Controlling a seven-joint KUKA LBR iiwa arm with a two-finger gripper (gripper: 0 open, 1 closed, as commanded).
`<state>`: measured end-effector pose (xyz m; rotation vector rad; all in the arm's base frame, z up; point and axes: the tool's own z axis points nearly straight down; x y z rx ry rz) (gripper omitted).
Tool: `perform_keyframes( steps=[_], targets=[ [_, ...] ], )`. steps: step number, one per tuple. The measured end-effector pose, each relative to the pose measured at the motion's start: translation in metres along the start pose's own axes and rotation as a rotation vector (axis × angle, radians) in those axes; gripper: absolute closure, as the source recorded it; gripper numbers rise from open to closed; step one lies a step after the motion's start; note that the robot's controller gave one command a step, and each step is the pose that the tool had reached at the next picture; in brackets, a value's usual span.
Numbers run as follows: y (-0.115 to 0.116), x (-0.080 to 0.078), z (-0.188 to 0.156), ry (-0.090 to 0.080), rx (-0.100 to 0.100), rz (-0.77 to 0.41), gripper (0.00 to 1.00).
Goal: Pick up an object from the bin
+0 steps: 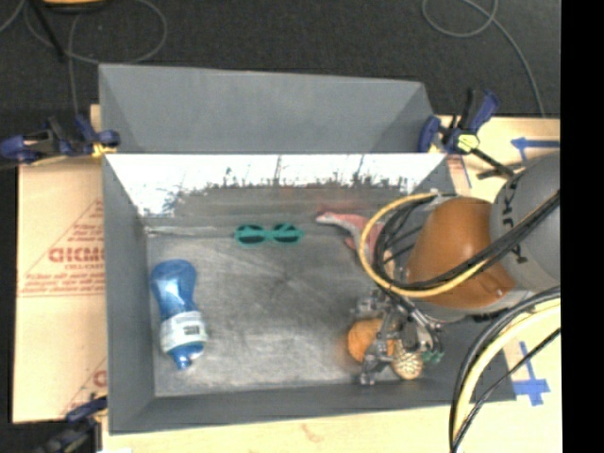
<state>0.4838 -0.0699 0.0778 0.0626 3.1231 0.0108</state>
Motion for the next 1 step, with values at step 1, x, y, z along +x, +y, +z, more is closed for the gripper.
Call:
perform_keyframes(
  steps=[1],
  targets=[
    [0.0002, 0.0013, -0.0145, 0.012, 0.002, -0.002, 1.0]
  ],
)
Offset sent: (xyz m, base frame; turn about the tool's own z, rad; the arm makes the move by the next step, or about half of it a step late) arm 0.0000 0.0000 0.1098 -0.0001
